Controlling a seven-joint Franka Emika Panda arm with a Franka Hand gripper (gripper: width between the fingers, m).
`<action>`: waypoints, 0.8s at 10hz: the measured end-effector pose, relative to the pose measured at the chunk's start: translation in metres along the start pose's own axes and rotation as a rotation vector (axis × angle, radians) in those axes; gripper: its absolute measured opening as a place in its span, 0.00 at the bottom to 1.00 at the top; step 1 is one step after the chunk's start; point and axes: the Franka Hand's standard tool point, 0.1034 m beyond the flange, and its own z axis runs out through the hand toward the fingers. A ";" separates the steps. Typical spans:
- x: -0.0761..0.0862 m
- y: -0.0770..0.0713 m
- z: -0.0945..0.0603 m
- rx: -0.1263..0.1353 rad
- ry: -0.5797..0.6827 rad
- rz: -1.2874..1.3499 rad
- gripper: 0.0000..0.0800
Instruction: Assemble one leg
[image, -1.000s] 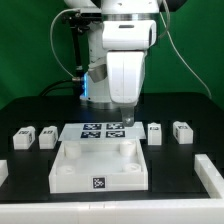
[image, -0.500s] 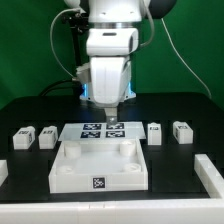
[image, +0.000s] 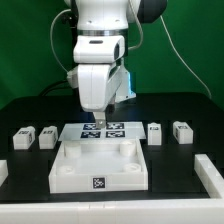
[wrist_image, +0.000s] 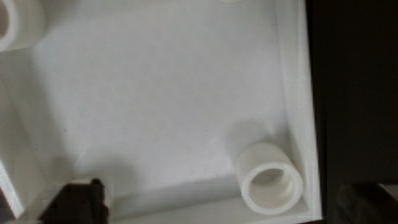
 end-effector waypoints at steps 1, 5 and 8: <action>-0.004 -0.017 0.018 -0.053 0.020 -0.027 0.81; -0.010 -0.033 0.055 -0.088 0.042 -0.049 0.81; -0.008 -0.029 0.060 -0.086 0.043 -0.046 0.81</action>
Offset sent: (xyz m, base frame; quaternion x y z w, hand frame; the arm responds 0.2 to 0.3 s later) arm 0.0015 0.0193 -0.0319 -0.0944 0.0776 -0.0804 0.9892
